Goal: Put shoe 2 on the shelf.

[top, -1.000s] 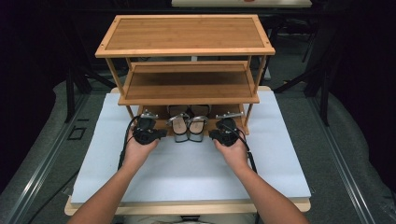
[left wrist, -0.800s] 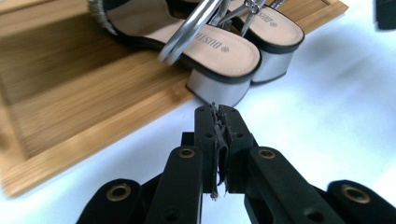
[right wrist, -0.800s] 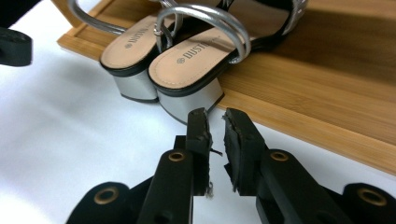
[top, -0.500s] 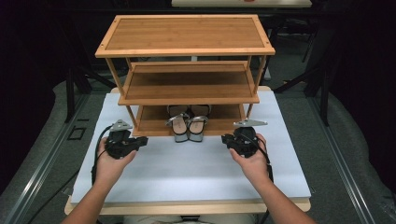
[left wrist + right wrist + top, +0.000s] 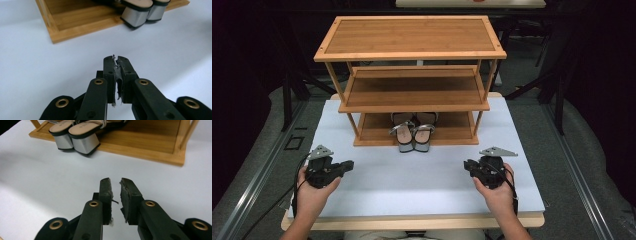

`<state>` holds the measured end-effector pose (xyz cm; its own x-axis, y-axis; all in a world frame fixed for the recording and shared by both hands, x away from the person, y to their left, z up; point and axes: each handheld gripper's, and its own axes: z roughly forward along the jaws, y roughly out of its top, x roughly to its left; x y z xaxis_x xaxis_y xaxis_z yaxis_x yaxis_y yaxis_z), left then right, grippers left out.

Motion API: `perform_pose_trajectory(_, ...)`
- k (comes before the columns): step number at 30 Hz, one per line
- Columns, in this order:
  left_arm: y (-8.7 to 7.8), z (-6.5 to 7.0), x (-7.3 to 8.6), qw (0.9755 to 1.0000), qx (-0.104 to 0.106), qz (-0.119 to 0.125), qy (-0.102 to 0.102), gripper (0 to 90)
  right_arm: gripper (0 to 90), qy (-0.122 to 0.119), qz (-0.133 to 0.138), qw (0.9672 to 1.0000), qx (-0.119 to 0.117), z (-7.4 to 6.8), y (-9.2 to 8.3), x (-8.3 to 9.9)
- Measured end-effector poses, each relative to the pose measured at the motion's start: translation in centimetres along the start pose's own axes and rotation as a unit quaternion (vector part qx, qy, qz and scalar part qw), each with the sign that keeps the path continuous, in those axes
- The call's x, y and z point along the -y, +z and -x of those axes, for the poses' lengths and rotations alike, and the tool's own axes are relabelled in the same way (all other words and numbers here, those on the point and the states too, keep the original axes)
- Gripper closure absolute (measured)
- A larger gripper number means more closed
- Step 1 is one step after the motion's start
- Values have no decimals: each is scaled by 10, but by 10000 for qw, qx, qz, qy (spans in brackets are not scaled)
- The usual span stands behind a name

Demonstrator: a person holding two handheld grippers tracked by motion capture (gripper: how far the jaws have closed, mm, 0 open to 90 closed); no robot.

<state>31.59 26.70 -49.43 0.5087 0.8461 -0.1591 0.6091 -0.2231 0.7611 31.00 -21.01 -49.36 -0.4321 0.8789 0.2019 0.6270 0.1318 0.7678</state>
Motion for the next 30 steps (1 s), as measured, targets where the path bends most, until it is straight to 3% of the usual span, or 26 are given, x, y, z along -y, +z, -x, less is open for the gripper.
perform_pose_trajectory(1, 0, 0, 2, 10000, 1, -33, -6, 858, 786, 38, 34, 9992, 397, -1, -1, 4)
perform_pose_trajectory(2, 1, -1, 6, 10000, 7, -45, -22, 858, 786, 95, 50, 9993, 372, 0, -1, 7)
perform_pose_trajectory(3, 2, -1, 9, 10000, 10, -39, -59, 858, 786, 134, 4, 9997, -228, 6, -3, 9)
perform_pose_trajectory(4, 3, -2, 12, 10000, 34, -64, -68, 858, 785, 171, 17, 9998, -46, 6, -2, 13)
perform_pose_trajectory(5, 4, -2, 15, 9999, 35, -90, -69, 858, 785, 198, 54, 9988, 451, 4, -1, 16)
perform_pose_trajectory(6, 6, -2, 17, 9999, 21, -97, -88, 858, 785, 236, 62, 9992, 325, 6, 0, 19)
perform_pose_trajectory(7, 7, -2, 20, 9999, 8, -127, -83, 858, 785, 262, 0, 9997, 30, 10, 0, 22)
perform_pose_trajectory(8, 9, -2, 23, 9999, 10, -139, -88, 858, 785, 280, 75, 9982, 533, 7, 2, 25)
perform_pose_trajectory(9, 11, -3, 25, 9998, 19, -165, -99, 858, 784, 286, 50, 9995, 104, 12, 2, 27)
perform_pose_trajectory(10, 13, -4, 27, 9998, 35, -171, -116, 858, 783, 307, 138, 9979, 561, 10, 4, 30)
perform_pose_trajectory(11, 15, -5, 28, 9997, 72, -193, -131, 858, 783, 309, 152, 9984, 460, 13, 4, 32)
perform_pose_trajectory(18, 21, -12, 35, 9995, -52, -262, -140, 858, 782, 391, 78, 9978, 525, 24, 7, 44)
perform_pose_trajectory(24, 27, -11, 39, 9992, -101, -368, -84, 858, 783, 399, -24, 9978, 527, 26, 13, 50)
perform_pose_trajectory(30, 33, -4, 39, 9989, -23, -456, 86, 858, 786, 417, -64, 9985, 362, 20, 18, 53)
